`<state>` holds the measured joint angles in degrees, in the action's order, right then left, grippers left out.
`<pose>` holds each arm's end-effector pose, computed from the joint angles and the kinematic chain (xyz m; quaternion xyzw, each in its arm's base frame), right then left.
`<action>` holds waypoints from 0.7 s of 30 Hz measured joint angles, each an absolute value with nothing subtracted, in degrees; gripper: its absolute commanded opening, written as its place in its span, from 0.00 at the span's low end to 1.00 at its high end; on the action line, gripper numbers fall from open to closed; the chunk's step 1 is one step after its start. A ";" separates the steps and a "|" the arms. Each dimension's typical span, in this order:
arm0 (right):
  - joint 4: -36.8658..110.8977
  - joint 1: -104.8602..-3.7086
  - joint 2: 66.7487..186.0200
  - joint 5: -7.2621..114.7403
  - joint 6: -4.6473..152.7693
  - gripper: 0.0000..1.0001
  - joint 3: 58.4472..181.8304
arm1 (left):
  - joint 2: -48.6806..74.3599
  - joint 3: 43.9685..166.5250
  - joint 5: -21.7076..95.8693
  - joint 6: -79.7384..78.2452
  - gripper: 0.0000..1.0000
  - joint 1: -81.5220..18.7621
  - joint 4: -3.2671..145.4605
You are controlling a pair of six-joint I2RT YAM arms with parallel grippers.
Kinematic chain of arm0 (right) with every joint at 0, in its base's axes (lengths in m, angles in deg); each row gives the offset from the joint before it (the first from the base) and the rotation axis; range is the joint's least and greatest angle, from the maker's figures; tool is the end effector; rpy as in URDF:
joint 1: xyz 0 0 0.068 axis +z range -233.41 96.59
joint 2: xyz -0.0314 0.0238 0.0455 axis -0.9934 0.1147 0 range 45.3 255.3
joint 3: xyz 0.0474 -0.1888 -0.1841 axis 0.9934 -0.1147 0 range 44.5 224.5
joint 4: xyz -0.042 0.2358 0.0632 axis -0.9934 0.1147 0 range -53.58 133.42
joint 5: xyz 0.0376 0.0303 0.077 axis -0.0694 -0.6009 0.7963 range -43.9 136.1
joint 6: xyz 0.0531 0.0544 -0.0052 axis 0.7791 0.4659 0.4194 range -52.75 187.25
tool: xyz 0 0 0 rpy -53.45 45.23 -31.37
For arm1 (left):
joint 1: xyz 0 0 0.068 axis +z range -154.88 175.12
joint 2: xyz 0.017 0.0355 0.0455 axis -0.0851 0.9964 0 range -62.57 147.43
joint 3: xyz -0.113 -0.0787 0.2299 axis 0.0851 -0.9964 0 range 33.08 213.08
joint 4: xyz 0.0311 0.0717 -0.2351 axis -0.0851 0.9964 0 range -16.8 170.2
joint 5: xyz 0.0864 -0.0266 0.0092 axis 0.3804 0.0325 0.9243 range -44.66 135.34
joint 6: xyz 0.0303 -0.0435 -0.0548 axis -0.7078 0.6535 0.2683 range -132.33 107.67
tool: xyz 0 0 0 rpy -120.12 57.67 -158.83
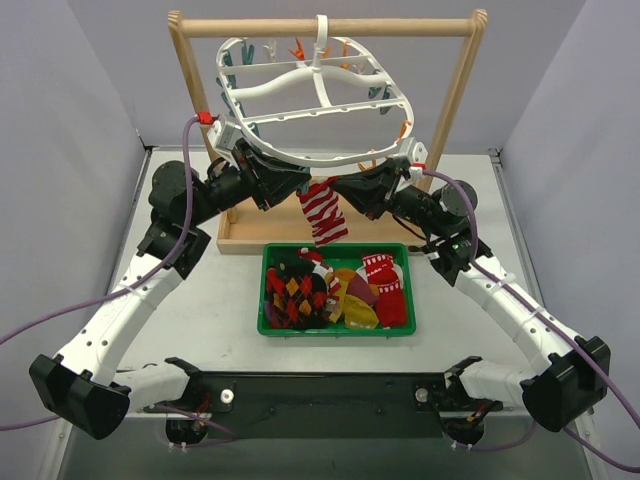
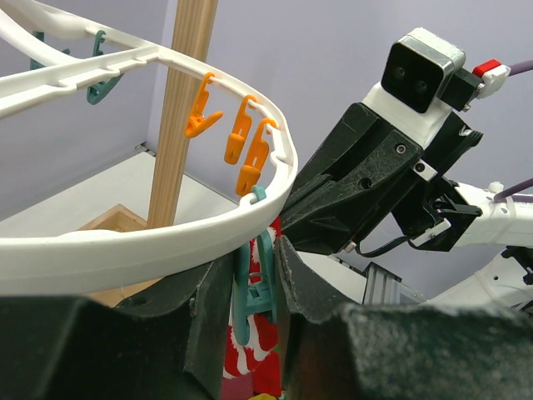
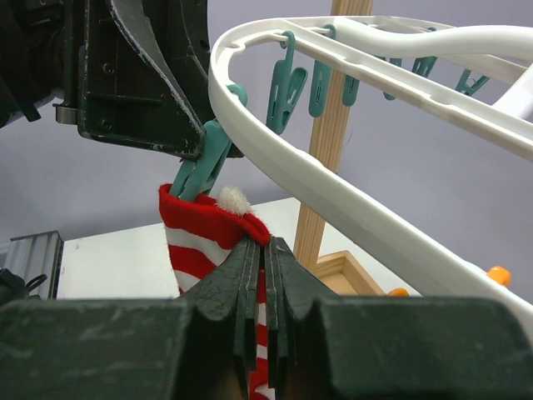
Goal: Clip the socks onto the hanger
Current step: Clamp the sock onto the hanger.
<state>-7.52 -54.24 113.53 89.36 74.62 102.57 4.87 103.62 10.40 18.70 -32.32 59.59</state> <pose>0.2070 0.1663 0.4397 -0.4021 0.3687 0.4220 0.7241 0.2216 -0.1567 0.4616 0.2230 0.5766 -0.5301 0.5804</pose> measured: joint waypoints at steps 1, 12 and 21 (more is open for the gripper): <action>-7.54 -54.31 113.53 89.32 74.78 0.00 102.55 | 4.87 103.64 10.38 18.72 0.00 -32.32 59.51; -7.54 -54.51 112.39 88.69 75.80 0.00 101.63 | 4.41 103.36 9.64 18.46 0.57 -32.32 59.35; -5.95 -54.53 107.80 87.13 74.38 0.00 100.69 | 1.16 101.89 7.37 18.72 0.73 -30.92 59.68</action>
